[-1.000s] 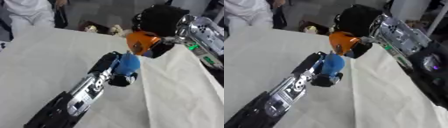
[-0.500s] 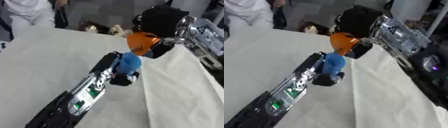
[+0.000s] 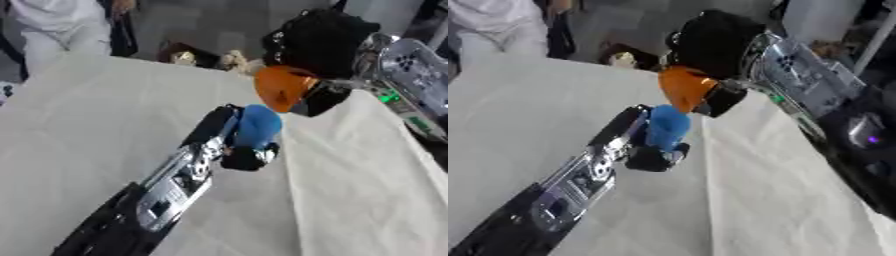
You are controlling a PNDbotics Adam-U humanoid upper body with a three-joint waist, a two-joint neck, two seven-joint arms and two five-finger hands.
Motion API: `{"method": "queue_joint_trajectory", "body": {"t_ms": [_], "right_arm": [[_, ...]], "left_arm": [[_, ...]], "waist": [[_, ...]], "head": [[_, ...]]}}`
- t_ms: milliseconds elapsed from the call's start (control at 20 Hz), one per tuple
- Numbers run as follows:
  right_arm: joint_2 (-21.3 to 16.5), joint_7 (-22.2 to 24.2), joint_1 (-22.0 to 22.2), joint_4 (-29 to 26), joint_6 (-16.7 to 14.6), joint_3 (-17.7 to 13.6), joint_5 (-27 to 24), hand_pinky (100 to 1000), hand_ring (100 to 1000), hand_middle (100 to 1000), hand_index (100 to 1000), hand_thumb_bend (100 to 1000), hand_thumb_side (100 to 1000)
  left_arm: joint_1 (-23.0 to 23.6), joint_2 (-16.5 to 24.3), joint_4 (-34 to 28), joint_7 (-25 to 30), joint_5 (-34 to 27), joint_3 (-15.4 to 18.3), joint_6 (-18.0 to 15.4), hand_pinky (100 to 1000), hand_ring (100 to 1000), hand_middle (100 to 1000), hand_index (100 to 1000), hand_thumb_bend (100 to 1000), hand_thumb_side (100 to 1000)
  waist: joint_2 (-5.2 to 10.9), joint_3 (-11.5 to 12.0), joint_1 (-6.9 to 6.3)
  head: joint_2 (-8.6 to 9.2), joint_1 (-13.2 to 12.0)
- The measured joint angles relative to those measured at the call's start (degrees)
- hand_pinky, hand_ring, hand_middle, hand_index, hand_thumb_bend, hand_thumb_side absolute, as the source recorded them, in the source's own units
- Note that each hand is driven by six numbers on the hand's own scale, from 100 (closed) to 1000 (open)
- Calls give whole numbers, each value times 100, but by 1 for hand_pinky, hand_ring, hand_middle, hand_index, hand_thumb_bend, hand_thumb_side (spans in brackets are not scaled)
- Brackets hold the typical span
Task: Pour the contents of one cup into another cup.
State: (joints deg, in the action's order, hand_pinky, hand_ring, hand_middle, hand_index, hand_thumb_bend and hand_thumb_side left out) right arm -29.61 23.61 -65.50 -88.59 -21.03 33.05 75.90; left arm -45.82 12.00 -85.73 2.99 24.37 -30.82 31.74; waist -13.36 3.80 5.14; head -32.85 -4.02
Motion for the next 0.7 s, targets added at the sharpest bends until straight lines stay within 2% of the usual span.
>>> {"method": "queue_joint_trajectory", "body": {"t_ms": [300,350,400,700], "right_arm": [[-105,-242,32,-327,-295,126,554,298,580,718,659,100,443],[-115,-280,47,-381,-348,148,647,298,581,719,659,100,480],[-128,-317,50,-431,-391,167,735,298,581,719,660,100,440],[-149,-481,56,-550,-556,232,1072,299,587,728,662,100,429]], "left_arm": [[0,0,2,-74,-70,1,66,216,350,505,332,100,280],[0,-1,3,-83,-82,1,75,216,350,505,332,100,280],[0,-1,3,-86,-95,1,78,216,351,506,332,100,281],[0,-1,4,-98,-162,1,90,220,353,507,335,100,282]], "waist": [[0,-16,0],[0,-16,0],[0,-15,0],[0,-11,0]], "head": [[20,-14],[20,-15],[21,-16],[23,-17]]}}
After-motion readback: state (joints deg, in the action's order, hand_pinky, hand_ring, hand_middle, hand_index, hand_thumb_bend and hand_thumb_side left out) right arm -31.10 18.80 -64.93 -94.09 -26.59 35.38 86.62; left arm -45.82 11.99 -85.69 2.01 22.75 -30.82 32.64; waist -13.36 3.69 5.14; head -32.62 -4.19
